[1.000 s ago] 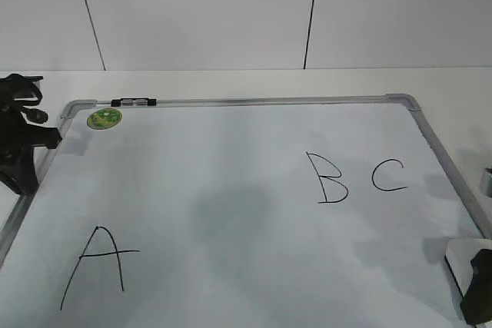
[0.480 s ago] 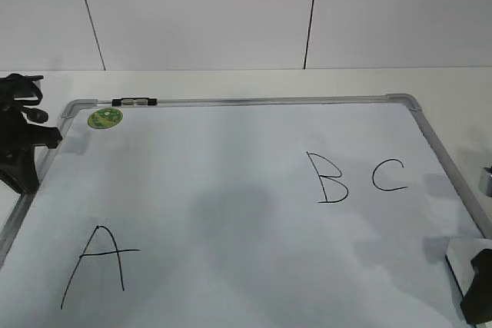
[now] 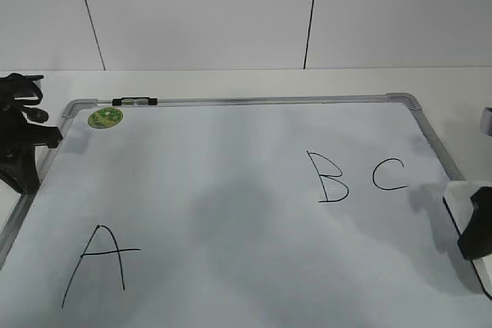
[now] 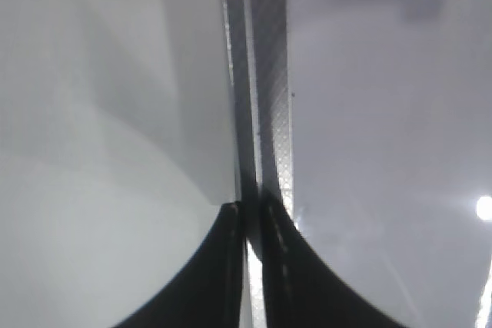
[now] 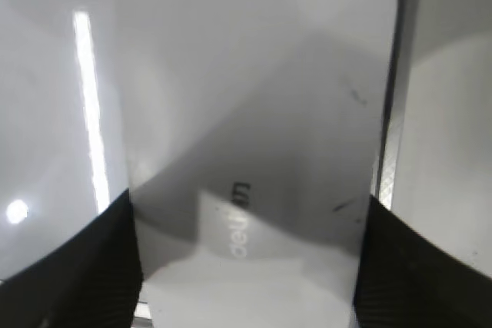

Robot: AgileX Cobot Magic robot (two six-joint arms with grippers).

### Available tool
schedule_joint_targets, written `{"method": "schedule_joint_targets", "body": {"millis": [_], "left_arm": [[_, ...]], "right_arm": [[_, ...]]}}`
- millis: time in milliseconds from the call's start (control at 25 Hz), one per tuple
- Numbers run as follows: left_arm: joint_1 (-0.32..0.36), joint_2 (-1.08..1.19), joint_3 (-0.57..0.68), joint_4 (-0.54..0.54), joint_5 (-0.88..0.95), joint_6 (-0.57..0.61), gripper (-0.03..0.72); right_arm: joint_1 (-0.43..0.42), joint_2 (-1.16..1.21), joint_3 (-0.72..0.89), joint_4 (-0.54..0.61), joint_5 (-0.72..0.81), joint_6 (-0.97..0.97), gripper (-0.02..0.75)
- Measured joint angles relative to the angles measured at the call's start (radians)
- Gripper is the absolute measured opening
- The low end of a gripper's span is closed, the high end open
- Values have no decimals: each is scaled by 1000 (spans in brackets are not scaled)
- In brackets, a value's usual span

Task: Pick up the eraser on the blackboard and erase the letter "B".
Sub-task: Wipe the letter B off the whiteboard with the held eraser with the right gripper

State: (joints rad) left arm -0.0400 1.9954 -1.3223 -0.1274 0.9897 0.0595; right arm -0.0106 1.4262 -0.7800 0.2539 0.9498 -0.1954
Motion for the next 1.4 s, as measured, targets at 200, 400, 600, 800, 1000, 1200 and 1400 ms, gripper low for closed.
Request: {"method": "schedule_joint_targets", "body": {"millis": [200, 400, 600, 800, 1000, 1200, 1400], "left_arm": [[0, 0, 0, 0, 0, 0, 19], [0, 0, 0, 0, 0, 0, 19], [0, 0, -1, -2, 0, 1, 19], [0, 0, -1, -2, 0, 1, 19], [0, 0, -1, -2, 0, 1, 19], [0, 0, -1, -3, 0, 1, 19], [0, 0, -1, -3, 0, 1, 19]], "right_arm": [[15, 0, -82, -12, 16, 2, 550], [133, 58, -236, -57, 45, 63, 550], [270, 204, -407, -125, 104, 137, 550], [358, 372, -571, -142, 154, 159, 549], [405, 523, -716, -153, 194, 176, 549], [418, 634, -822, -165, 210, 179, 549], [420, 703, -865, -178, 216, 180, 549]]}}
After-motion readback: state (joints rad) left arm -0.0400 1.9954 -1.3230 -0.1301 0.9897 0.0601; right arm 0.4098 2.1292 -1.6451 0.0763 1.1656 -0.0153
